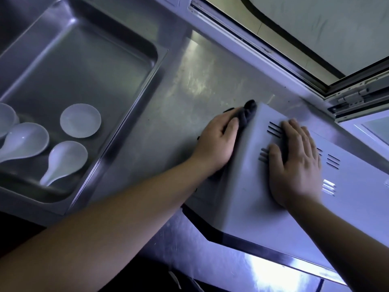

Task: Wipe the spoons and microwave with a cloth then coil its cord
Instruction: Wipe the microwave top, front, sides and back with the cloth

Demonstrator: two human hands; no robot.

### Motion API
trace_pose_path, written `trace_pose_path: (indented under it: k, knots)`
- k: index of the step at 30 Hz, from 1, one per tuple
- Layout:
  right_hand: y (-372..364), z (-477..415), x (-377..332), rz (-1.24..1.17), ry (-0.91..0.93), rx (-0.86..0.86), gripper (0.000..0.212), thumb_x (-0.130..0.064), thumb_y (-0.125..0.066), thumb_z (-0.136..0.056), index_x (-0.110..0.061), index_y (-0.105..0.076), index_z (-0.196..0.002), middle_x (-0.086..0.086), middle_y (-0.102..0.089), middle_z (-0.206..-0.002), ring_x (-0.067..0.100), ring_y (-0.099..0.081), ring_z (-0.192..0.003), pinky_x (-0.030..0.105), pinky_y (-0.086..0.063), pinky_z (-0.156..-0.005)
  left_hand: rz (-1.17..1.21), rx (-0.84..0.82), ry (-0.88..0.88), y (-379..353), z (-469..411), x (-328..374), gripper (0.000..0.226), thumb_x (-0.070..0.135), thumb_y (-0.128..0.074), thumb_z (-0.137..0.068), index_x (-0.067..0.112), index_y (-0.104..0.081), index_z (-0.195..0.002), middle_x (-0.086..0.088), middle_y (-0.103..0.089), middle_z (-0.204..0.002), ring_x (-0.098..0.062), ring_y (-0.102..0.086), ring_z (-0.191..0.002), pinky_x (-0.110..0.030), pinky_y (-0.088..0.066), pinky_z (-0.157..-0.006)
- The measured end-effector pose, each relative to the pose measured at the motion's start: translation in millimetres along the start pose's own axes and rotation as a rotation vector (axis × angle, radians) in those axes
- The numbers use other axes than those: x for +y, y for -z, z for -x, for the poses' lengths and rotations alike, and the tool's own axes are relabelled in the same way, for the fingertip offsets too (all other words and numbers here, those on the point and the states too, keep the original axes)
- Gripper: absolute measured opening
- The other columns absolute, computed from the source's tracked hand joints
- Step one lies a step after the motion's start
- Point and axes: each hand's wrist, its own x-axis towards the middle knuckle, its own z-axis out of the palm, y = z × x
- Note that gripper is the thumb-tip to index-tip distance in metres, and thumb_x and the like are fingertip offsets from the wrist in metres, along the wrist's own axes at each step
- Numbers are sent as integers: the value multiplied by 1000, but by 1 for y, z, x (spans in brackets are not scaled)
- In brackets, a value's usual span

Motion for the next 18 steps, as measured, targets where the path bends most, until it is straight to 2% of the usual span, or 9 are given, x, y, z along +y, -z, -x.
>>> trace_pose_path:
  k: [3, 6, 8, 13, 16, 18]
  knots:
    - [1, 1, -1, -3, -5, -4, 62, -45, -39, -95, -26, -39, -154, -8, -32, -165, 16, -20, -155, 38, -17, -126, -31, -3, 118, -2, -22, -4, 37, 28, -43, -110, 26, -61, -142, 9, -64, -138, -1, -57, -122, -19, -42, -104]
    - [2, 1, -1, -1, 2, -2, 62, -45, -39, -95, -26, -39, -154, -7, -33, -165, 17, -20, -155, 38, -16, -126, -17, -7, 221, -3, -35, -14, 38, 31, -42, -110, 29, -61, -142, 9, -65, -139, -3, -56, -121, -21, -42, -105]
    - [1, 1, -1, -1, 1, -1, 61, -45, -39, -95, -26, -39, -154, -7, -33, -165, 16, -20, -155, 39, -17, -126, -46, -12, 283, -2, -44, -24, 38, 32, -41, -109, 29, -62, -141, 8, -66, -137, -5, -57, -118, -21, -41, -99]
    - [1, 0, 0, -8, -2, -1, 61, -44, -40, -96, -26, -40, -154, -8, -33, -164, 15, -19, -155, 40, -17, -126, -107, -23, 346, 0, -48, -51, 38, 28, -38, -111, 19, -65, -136, 2, -66, -121, -10, -55, -108, -22, -38, -87]
    - [1, 0, 0, -4, 7, 0, 61, -44, -40, -96, -26, -40, -153, -8, -33, -164, 16, -20, -155, 40, -17, -126, -178, -30, 409, 2, -46, -70, 36, 26, -38, -110, 8, -66, -123, -8, -66, -116, -23, -59, -104, -28, -40, -83]
    - [1, 0, 0, -8, 2, -2, 61, -44, -40, -95, -26, -39, -153, -8, -33, -164, 16, -20, -155, 39, -17, -126, -248, -51, 493, 5, -37, -89, 37, 26, -37, -109, 3, -65, -117, -20, -66, -119, -33, -61, -109, -36, -44, -86]
